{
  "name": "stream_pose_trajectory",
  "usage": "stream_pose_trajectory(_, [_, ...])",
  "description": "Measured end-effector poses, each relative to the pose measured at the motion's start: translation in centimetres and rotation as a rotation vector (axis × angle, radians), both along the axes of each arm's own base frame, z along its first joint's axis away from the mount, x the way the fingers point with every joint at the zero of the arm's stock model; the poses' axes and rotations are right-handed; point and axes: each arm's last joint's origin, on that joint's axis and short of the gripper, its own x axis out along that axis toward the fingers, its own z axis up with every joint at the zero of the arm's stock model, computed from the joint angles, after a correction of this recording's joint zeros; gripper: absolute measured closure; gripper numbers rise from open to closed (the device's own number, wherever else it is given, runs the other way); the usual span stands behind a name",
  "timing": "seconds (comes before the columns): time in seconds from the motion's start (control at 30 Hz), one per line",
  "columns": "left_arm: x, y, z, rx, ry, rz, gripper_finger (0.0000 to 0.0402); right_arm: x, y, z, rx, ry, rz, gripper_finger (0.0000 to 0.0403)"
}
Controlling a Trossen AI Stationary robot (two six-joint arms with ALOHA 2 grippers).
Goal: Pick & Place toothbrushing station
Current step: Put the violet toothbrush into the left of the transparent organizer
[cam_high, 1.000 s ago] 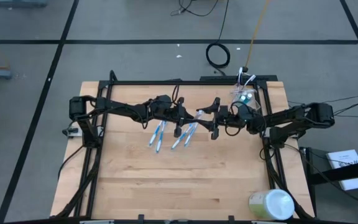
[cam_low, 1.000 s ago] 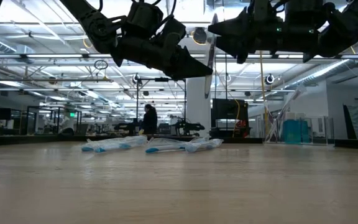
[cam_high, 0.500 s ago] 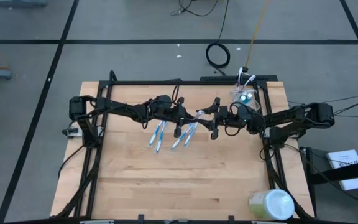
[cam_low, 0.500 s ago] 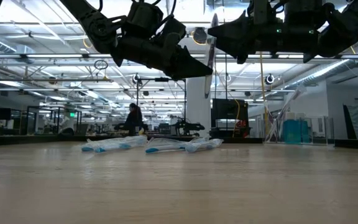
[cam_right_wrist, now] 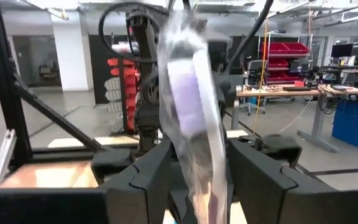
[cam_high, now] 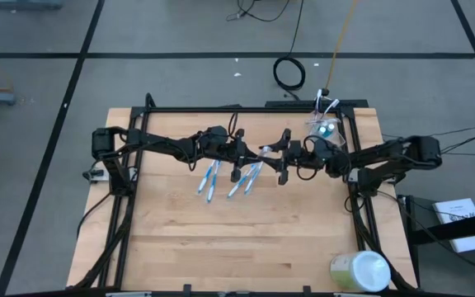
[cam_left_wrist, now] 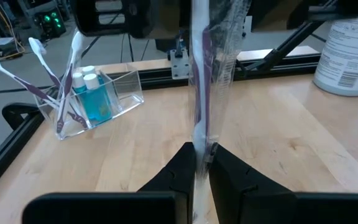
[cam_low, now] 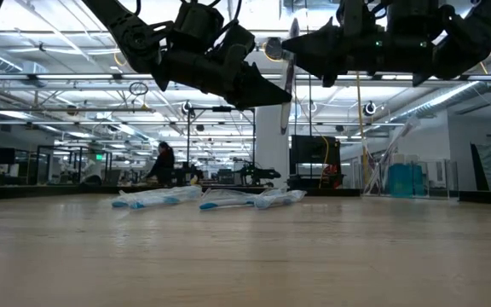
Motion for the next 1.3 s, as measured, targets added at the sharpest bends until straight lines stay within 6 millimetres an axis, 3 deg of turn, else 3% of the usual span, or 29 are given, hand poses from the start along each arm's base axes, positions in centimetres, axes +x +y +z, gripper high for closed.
stream_pose_trajectory(1.3, [-0.03, -0.02, -0.06, -0.002, 0.008, -0.001, 0.0366, 0.23, -0.04, -0.22, -0.037, -0.010, -0.006, 0.0329])
